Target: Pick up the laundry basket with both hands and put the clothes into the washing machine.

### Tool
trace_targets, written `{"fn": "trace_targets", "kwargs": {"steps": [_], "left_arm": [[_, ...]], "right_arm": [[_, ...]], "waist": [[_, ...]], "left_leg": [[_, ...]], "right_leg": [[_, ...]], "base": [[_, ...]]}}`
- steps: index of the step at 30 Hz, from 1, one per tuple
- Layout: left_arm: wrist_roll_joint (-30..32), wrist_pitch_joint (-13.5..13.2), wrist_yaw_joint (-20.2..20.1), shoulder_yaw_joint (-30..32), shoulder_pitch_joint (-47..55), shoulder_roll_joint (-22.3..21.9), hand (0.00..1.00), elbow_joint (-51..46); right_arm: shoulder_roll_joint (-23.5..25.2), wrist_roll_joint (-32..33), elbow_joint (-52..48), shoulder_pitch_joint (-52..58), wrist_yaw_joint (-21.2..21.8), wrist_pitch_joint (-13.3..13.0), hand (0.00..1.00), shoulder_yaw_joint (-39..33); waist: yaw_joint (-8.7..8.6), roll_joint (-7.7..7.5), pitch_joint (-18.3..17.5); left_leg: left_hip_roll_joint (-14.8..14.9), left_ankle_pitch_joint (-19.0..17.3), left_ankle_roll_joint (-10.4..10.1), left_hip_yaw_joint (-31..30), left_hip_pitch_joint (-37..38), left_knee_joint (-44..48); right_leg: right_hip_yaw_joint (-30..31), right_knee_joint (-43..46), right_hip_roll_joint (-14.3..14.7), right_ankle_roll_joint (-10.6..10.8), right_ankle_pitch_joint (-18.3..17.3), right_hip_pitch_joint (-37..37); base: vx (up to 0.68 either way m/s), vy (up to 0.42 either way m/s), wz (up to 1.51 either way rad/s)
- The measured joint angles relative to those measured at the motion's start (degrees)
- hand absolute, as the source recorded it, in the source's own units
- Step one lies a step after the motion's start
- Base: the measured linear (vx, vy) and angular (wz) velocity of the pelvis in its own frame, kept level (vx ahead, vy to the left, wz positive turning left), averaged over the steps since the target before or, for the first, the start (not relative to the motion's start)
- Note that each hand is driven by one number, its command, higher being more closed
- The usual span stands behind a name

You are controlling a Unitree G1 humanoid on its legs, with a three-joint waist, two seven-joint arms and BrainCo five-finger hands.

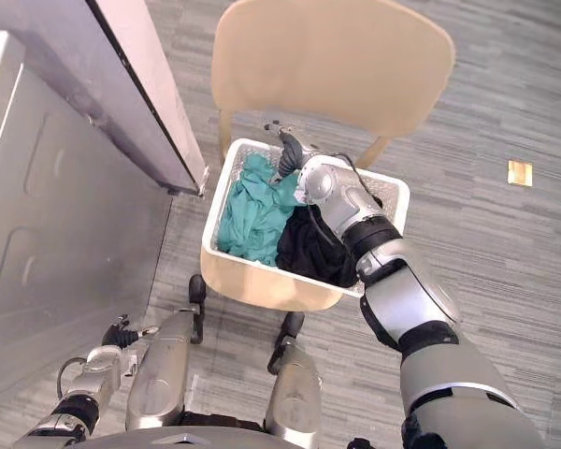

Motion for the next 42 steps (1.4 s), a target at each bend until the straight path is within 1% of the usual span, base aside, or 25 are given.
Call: {"fn": "trace_targets", "kwargs": {"steps": [5, 7, 10, 13, 15, 21, 24, 27, 31, 32, 33, 34, 39, 41, 42], "left_arm": [[-1.61, -0.02, 1.03, -0.07, -0.78, 0.00, 0.00, 0.36], [-2.66, 0.03, 1.65, -0.11, -1.22, -0.10, 0.00, 0.72], [-3.74, 0.03, 2.13, -0.11, -1.41, -0.14, 0.00, 0.74], [-3.75, 0.04, 2.22, -0.12, -1.95, -0.21, 0.00, 0.76], [-3.79, 0.04, 2.28, -0.18, -2.78, -0.20, 0.00, 1.80], [-4.83, 0.08, 3.29, -0.50, -3.63, -0.21, 0.00, 2.31], [-4.83, 0.11, 3.30, -0.54, -4.00, -0.23, 0.00, 2.41], [-4.84, 0.14, 3.33, -0.55, -4.17, -0.27, 0.00, 2.66], [-4.83, 0.37, 3.64, -0.52, -4.36, -0.33, 0.00, 2.73], [-4.84, 0.46, 4.09, -0.49, -4.43, -0.36, 0.00, 2.70], [-4.84, 0.47, 4.33, -0.47, -4.44, -0.39, 0.00, 2.68], [-4.84, 0.53, 4.51, -0.43, -4.44, -0.39, 0.00, 2.67], [-4.81, 1.04, 5.16, -0.02, -4.44, -0.49, 0.00, 2.24], [-4.80, 1.09, 5.89, 0.08, -4.44, -0.83, 0.00, 2.07], [-4.78, 1.37, 6.18, 0.09, -4.43, -0.85, 0.00, 1.97]], "right_arm": [[0.19, -0.94, 0.63, -0.85, -0.10, 0.29, 0.00, 0.05], [0.30, -0.95, 2.12, -0.84, -0.12, 0.88, 0.00, 0.05], [0.91, -0.94, 2.10, -0.84, -0.42, 1.45, 0.00, 0.05], [1.98, -0.95, 2.10, -0.85, -0.71, 1.45, 0.00, 0.00], [2.43, -2.45, 2.16, -0.85, -2.36, 1.55, 0.00, -0.22], [4.07, -2.77, 2.34, -0.83, -3.46, 2.47, 0.00, -1.38], [4.62, -3.33, 2.43, -0.83, -4.54, 2.50, 0.00, -1.79], [4.64, -3.64, 2.44, -0.83, -4.63, 2.58, 0.00, -2.04], [5.70, -4.19, 1.72, 0.33, -6.43, 3.00, 0.00, -5.80], [6.46, -4.18, 0.93, 1.08, -7.01, 3.42, 0.00, -8.19], [6.55, -4.19, -0.48, 1.66, -7.17, 3.94, 0.00, -9.04], [6.80, -4.20, -3.33, 2.67, -8.29, 4.22, 0.00, -10.39], [7.39, -5.36, -15.35, 5.09, -12.98, 4.33, 0.00, -14.82], [7.45, -5.60, -18.57, 6.56, -14.68, 4.35, 0.00, -15.79], [7.87, -7.00, -18.80, 7.16, -15.54, 4.30, 0.00, -15.86]], "waist": [[0.50, 0.09, 0.21], [1.08, 0.11, 0.22], [1.09, 0.11, 0.22], [1.12, 0.11, 0.22], [1.10, 0.11, 0.22], [1.07, 0.12, 0.24], [1.07, 0.12, 0.24], [1.08, 0.12, 0.24], [1.07, 0.06, 0.27], [0.99, 0.06, 0.27], [0.97, 0.04, 0.29], [0.81, 0.01, 0.30], [-0.27, 0.00, 0.31], [-0.34, -0.01, 0.31], [-0.45, -0.02, 0.31]], "left_leg": [[0.19, 1.52, -0.18, -0.93, -2.20, -0.99], [0.35, 1.65, -0.22, -0.97, -2.50, -1.03], [0.35, 1.66, -0.22, -0.97, -2.60, -1.06], [0.35, 1.91, -0.25, -1.00, -3.26, -1.33], [0.48, 2.29, -0.28, -1.08, -3.60, -1.76], [0.85, 2.49, -0.48, -1.18, -3.67, -1.96], [0.85, 2.84, -0.53, -1.26, -4.09, -2.36], [0.91, 2.92, -0.55, -1.35, -4.11, -2.45], [0.94, 2.92, -0.55, -1.35, -4.12, -2.45], [0.95, 2.92, -0.55, -1.35, -4.12, -2.44], [0.95, 2.92, -0.55, -1.35, -4.12, -2.43], [0.97, 2.92, -0.55, -1.34, -4.12, -2.42], [1.08, 2.92, -0.55, -1.27, -4.10, -2.23], [1.13, 2.92, -0.55, -1.16, -3.97, -2.23], [1.16, 2.92, -0.55, -1.09, -3.88, -2.23]], "right_leg": [[-0.41, 0.22, 0.52, -0.22, 0.13, -2.37], [-0.47, 0.30, 0.69, -0.24, 0.14, -2.73], [-0.46, 0.27, 0.71, -0.25, 0.14, -2.83], [-0.31, 0.31, 0.79, -0.41, 0.24, -3.67], [-0.53, 0.22, 0.95, -0.54, 0.33, -4.02], [-0.57, 0.33, 1.31, -0.65, 0.28, -4.25], [-0.52, 0.43, 1.35, -0.79, 0.30, -4.95], [-0.71, 0.44, 1.41, -0.81, 0.29, -4.92], [-0.79, 0.44, 1.44, -0.81, 0.29, -4.90], [-0.80, 0.46, 1.44, -0.81, 0.29, -4.89], [-0.80, 0.46, 1.43, -0.81, 0.29, -4.89], [-0.80, 0.47, 1.44, -0.81, 0.29, -4.89], [-0.70, 0.70, 1.44, -0.81, 0.29, -4.91], [-0.55, 0.80, 1.44, -0.81, 0.29, -4.92], [-0.41, 0.89, 1.44, -0.81, 0.29, -4.96]], "base": [[-0.03, -0.020, 0.03], [0.00, 0.000, 0.00], [0.00, 0.000, 0.00], [0.00, 0.002, -0.02], [-0.01, -0.004, 0.02], [0.00, -0.001, -0.01], [0.00, -0.001, -0.01], [0.00, 0.000, 0.00], [0.00, 0.000, 0.00], [0.00, 0.000, 0.00], [0.00, 0.000, 0.00], [0.00, 0.000, 0.00], [0.00, 0.000, 0.00], [0.00, 0.001, -0.02], [-0.01, 0.001, -0.04]]}}
